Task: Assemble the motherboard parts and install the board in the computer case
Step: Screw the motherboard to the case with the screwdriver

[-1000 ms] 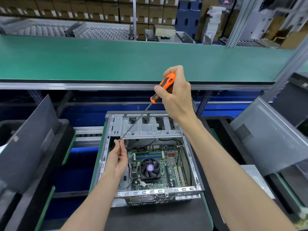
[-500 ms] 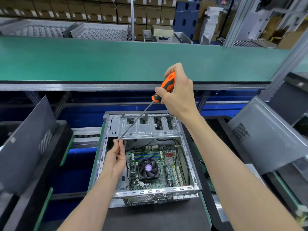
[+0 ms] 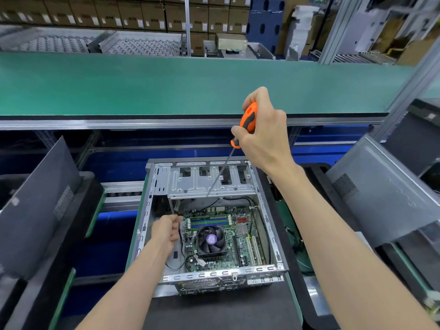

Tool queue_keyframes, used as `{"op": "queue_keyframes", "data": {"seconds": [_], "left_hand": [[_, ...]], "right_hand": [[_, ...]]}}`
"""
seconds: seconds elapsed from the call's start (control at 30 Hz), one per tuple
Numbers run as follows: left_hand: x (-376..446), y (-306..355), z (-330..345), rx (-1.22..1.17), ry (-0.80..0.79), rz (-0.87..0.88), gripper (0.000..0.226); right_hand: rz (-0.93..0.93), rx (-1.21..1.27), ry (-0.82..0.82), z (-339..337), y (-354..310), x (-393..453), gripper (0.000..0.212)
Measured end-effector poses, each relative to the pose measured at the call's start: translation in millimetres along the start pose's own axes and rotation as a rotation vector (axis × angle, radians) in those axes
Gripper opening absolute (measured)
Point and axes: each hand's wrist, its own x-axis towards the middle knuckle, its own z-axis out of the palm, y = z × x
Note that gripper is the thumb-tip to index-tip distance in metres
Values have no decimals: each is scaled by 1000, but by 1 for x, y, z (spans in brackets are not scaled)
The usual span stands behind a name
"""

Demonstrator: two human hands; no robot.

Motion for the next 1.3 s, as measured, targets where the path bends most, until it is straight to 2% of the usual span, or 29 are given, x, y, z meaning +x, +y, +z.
{"op": "queue_keyframes", "data": {"seconds": [0.1,0.2,0.3,0.47,0.63,0.83,1.03,1.17,1.3], "left_hand": [[0,-2,6,428,37,143,18],[-8,-1,20,848,-105,425,9],[-8,-2,37,1187,-174,662,12],[3,-3,63,1479,-213,711,20],[19,-3,71,1564,-244,703,32],[33,-5,74,1552,-251,672,32],[41,-8,76,1504,-307,676,42],[43,-7,79,1527,-322,701,33],[52,-7,79,1517,-371,642,23]], "right_hand": [[-23,-100,-17,-2,12,-7,36],[-30,-166,-46,-1,24,-16,36],[-31,-201,-74,1,36,-25,38],[-17,-237,-94,5,52,-39,40],[7,-255,-100,7,65,-49,42],[49,-261,-113,8,75,-52,42],[79,-238,-114,8,77,-53,40],[82,-238,-110,7,76,-54,41],[91,-230,-99,5,74,-54,40]]}}
